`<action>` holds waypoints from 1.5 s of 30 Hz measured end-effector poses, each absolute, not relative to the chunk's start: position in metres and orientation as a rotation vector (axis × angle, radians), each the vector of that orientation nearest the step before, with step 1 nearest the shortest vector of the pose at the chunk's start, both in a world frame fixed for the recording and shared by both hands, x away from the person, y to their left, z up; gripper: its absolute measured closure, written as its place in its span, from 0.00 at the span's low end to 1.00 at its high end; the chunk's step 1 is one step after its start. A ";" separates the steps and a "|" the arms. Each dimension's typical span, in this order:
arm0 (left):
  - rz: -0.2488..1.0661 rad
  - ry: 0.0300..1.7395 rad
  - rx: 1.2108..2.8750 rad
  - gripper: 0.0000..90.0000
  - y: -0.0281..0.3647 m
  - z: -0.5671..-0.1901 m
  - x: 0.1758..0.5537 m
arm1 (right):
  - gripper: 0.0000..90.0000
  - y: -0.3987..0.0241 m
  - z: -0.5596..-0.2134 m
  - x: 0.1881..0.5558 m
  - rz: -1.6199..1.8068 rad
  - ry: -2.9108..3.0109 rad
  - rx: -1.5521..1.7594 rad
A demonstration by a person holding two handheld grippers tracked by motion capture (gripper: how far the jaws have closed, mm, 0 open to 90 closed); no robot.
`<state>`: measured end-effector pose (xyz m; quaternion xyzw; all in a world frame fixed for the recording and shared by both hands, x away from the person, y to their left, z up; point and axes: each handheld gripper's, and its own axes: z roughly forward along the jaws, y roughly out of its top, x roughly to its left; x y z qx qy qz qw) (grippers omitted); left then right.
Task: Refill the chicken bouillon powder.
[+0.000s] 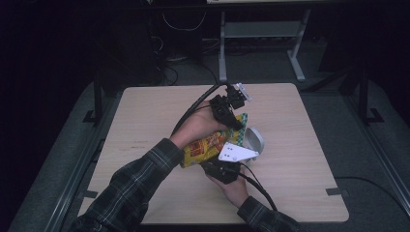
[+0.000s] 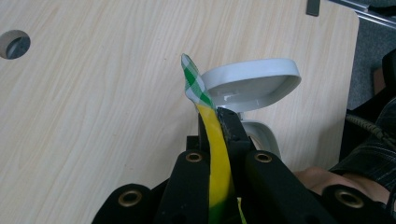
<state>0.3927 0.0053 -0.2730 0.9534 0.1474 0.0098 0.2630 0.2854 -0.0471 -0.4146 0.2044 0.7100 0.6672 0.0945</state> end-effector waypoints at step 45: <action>0.026 0.439 2.600 0.99 0.001 -0.277 0.394 | 1.00 -0.044 -0.416 0.288 2.013 2.102 0.627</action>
